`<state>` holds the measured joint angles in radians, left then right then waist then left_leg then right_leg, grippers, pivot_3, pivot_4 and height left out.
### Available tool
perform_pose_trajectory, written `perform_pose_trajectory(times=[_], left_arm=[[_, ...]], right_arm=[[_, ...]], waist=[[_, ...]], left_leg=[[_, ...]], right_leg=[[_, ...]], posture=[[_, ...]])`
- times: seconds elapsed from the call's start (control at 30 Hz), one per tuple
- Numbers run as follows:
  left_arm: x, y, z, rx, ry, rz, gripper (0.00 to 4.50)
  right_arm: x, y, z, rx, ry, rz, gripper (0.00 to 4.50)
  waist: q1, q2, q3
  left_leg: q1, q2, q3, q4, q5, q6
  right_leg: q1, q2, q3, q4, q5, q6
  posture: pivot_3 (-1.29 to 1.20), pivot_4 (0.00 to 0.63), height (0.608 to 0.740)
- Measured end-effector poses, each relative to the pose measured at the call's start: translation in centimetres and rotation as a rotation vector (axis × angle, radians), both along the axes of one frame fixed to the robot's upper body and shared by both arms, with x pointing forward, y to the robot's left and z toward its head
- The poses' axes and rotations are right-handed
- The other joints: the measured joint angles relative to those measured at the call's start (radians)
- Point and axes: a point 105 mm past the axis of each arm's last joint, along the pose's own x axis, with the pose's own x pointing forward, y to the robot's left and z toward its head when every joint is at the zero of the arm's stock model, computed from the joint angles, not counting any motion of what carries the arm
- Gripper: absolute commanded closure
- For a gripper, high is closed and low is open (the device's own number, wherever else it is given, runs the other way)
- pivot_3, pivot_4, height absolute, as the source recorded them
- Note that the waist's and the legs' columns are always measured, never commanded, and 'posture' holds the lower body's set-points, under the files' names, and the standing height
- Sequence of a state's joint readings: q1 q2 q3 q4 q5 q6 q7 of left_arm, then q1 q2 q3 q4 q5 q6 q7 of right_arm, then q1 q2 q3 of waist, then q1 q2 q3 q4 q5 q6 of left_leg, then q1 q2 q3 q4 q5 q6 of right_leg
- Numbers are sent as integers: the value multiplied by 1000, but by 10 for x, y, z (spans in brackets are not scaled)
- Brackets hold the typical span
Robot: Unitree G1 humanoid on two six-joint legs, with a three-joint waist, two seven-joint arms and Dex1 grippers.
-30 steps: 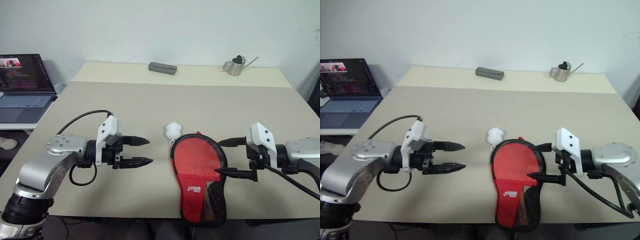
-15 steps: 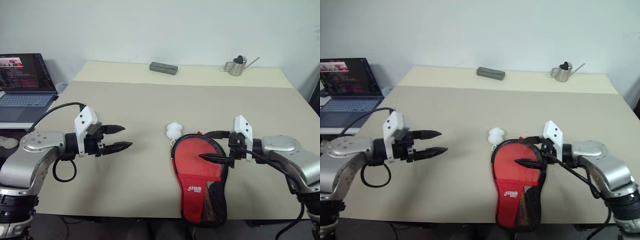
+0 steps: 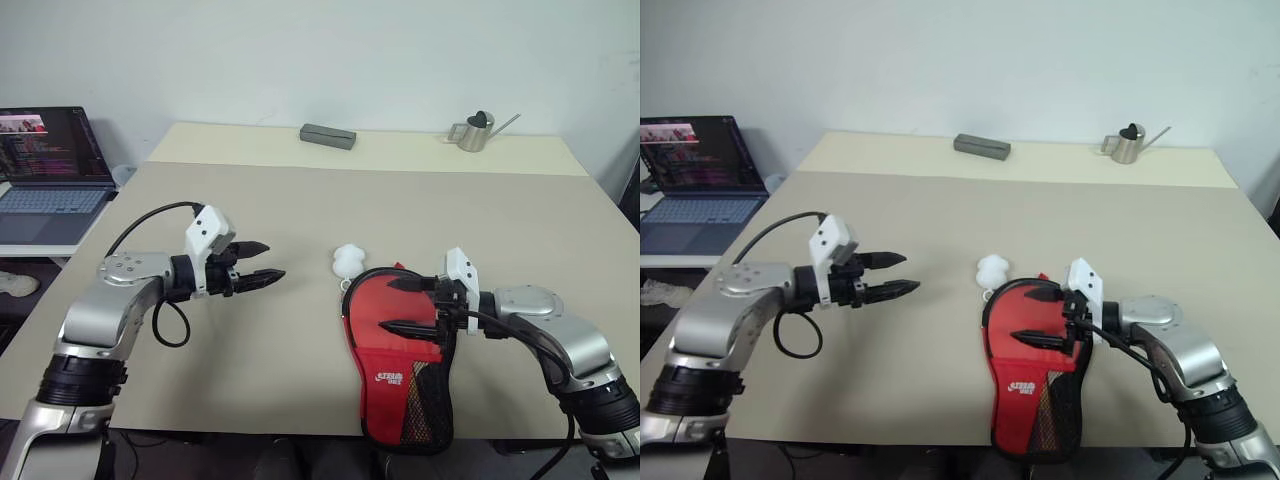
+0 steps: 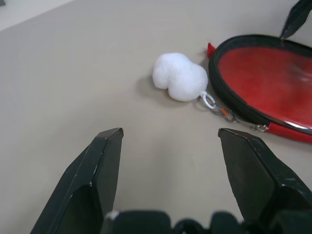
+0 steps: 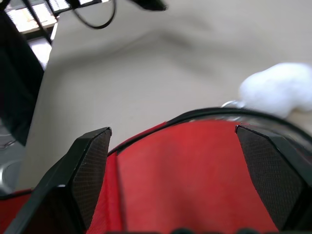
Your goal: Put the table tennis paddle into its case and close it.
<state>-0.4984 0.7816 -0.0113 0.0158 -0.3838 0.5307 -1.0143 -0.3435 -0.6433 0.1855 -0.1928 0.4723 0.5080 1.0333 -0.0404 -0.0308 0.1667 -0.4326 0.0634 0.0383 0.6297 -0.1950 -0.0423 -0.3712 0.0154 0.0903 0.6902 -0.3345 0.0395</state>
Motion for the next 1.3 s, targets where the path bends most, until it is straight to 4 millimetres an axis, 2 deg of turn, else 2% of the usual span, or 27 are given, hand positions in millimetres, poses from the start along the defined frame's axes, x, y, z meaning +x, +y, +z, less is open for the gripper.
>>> perform_pose_trajectory(times=[0.27, 0.57, 0.9, 1.03, 1.2, 1.3], left_arm=[[11, -4, -4, 7, 5, 9, 1095], [15, -29, -1, -40, 1, -45, 1095], [21, -42, -19, -5, 52, -42, 1095], [31, -55, -23, -20, 68, -25, 1095], [51, -69, -29, -54, 93, 32, 1095], [57, -72, -39, -60, 121, 62, 576]], right_arm=[[13, -6, -34, -114, -44, -29, 38], [25, -5, -41, -91, -67, -25, 38], [27, -5, -50, -78, -81, -13, 38], [27, -6, -53, -79, -72, -19, 38], [27, -4, -53, -74, -69, -19, 38], [27, -3, -54, -72, -68, -18, 0]], waist=[[1, 0, 0], [1, 0, -1], [0, 0, -10], [2, 1, -11], [-1, 1, -13], [-3, 1, -13]], left_leg=[[0, 0, 0, 0, 0, 0], [2, 0, 0, 0, 0, 0], [7, 0, 1, 0, 0, 0], [17, 0, 0, -2, 0, 0], [17, 0, 0, -2, 0, 0], [17, 0, -1, -2, 0, 0]], right_leg=[[-1, 0, 0, 1, 0, 0], [1, 0, 0, 2, 0, 0], [7, 0, 1, 0, 0, 0], [19, 0, 0, -6, 0, 0], [20, 1, 0, -7, 0, 0], [20, 1, 0, -7, 0, 0]], posture=[[0, 150, 740], [0, 150, 740], [0, 150, 740], [0, 150, 740], [0, 150, 740], [0, 150, 740]])
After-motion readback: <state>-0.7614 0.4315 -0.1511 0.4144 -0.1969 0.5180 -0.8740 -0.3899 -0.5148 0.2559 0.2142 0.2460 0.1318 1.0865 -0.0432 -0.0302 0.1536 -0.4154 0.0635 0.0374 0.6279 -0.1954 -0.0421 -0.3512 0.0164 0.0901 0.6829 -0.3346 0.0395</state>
